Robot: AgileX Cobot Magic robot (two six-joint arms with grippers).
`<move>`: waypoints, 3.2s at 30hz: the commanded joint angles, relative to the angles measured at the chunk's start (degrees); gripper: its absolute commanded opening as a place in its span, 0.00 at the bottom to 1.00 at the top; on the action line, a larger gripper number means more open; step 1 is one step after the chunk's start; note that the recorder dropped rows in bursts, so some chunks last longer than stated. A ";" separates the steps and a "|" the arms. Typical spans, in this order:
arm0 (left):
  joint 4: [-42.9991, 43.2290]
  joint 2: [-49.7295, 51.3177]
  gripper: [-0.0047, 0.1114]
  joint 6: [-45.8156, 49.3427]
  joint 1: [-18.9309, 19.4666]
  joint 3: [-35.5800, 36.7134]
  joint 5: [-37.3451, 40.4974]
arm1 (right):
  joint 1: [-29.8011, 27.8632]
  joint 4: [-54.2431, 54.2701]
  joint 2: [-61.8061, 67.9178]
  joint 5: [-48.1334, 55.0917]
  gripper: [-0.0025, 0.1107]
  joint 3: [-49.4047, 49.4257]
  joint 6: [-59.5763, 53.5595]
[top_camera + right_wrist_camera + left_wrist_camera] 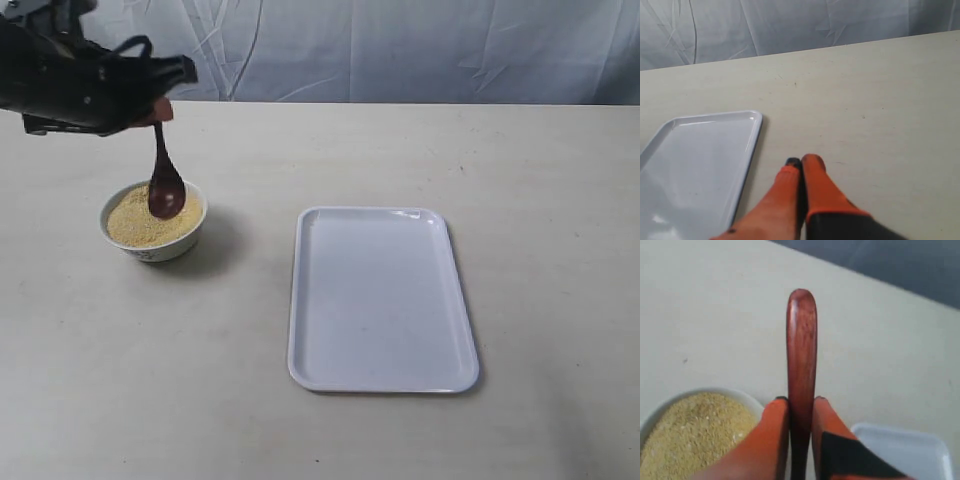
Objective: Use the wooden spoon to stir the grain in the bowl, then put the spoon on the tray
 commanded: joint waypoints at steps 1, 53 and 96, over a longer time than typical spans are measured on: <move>-5.72 -0.31 0.04 -3.71 4.36 -0.07 -5.85 | -0.33 0.14 -0.33 -0.82 0.04 0.28 -0.22; -5.98 -1.38 0.41 8.49 19.97 7.79 -3.64 | -0.33 0.01 -0.33 -0.72 0.04 0.28 -0.22; 26.94 -14.82 0.40 -42.86 8.54 38.22 -47.19 | -0.33 0.16 -0.33 -0.67 0.04 0.28 -0.22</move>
